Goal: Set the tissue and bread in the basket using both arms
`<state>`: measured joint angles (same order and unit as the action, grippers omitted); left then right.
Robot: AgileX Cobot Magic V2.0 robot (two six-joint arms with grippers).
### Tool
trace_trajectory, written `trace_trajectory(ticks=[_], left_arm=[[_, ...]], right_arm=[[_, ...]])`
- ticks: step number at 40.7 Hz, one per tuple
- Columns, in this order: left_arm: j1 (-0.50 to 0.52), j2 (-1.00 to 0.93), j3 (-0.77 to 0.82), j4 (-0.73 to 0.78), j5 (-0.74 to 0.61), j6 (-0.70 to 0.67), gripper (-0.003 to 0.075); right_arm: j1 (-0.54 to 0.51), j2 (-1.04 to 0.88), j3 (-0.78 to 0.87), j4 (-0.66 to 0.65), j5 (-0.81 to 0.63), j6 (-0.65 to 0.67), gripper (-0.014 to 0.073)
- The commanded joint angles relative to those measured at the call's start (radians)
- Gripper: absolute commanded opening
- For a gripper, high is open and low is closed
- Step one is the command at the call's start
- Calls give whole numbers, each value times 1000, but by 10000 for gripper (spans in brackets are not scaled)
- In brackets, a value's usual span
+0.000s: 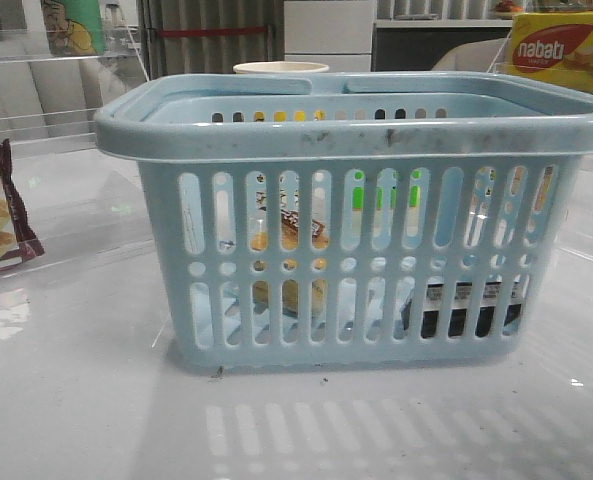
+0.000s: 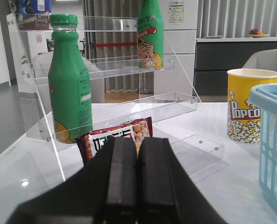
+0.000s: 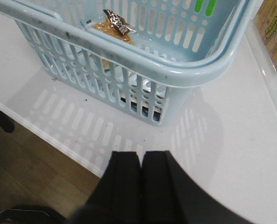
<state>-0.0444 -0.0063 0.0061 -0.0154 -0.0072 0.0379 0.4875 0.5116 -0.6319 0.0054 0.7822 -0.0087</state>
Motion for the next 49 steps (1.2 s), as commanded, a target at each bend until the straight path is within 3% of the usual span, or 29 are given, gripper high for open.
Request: trace_trajectory(ticks=[1,7,15,22,35,49], left_arm=[[-2,-18,1,1,-90,-12,91],[-2,-18,1,1,-90,-12,91],[-2,-18,1,1,-90,-12,91],[-2,-18,1,1,-90,-12,91],[-2,-18,1,1,-88,-12,91],[-2,-17,1,1,-88,-12,91]], right_arm=[[1,-3,-24,-5,-71,-3,56],[-106,-69,26,-82,-126,-11,56],[-354,-249,225,-107,-389,-11,56],[-492,-398,412,-107,-596,-11,56],[-554,-540,657,-49,-825,-9,56],[-544,-541,661,-5,-874,-9,56]])
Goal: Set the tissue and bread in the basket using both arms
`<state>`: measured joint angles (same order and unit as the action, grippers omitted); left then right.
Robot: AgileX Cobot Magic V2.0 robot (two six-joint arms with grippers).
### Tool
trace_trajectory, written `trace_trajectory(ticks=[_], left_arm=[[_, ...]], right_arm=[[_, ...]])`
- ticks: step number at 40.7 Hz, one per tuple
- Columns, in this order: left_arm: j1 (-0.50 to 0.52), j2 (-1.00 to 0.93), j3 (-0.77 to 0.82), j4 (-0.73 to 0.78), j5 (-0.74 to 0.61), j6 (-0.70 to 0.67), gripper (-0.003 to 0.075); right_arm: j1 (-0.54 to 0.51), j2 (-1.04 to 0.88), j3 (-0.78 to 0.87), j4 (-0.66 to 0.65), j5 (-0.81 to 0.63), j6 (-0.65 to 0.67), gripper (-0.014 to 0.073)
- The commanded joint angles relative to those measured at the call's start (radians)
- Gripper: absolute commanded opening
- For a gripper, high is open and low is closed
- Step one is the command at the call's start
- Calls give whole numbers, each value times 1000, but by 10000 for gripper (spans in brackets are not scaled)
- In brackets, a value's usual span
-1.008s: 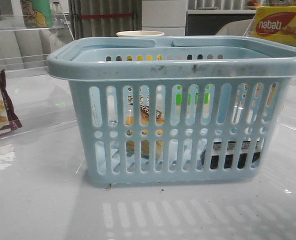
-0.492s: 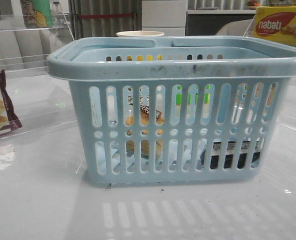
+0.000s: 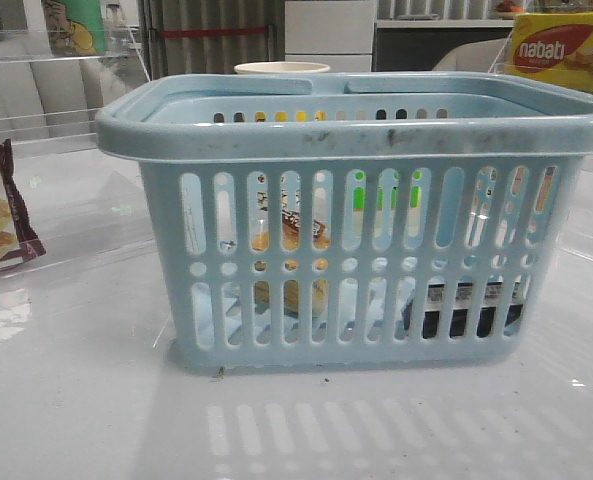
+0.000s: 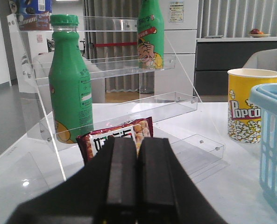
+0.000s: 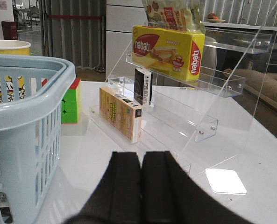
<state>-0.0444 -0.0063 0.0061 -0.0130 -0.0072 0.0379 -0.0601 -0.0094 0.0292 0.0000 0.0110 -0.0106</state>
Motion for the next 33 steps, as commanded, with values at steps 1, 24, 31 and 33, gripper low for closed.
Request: trace_trajectory(ticks=[1,24,31,33], left_arm=[[-2,-17,1,-1,-88,-12,91],[-2,-17,1,-1,-88,-12,91],[-2,-17,1,-1,-88,-12,91],[-2,-17,1,-1,-88,-12,91]], right_arm=[[10,-20,0,0,-103,-7,56],[49,-20,0,0,-100,-7,56],[49,-20,0,0,-100,-7,56],[49,-20,0,0,-100,-7,56]])
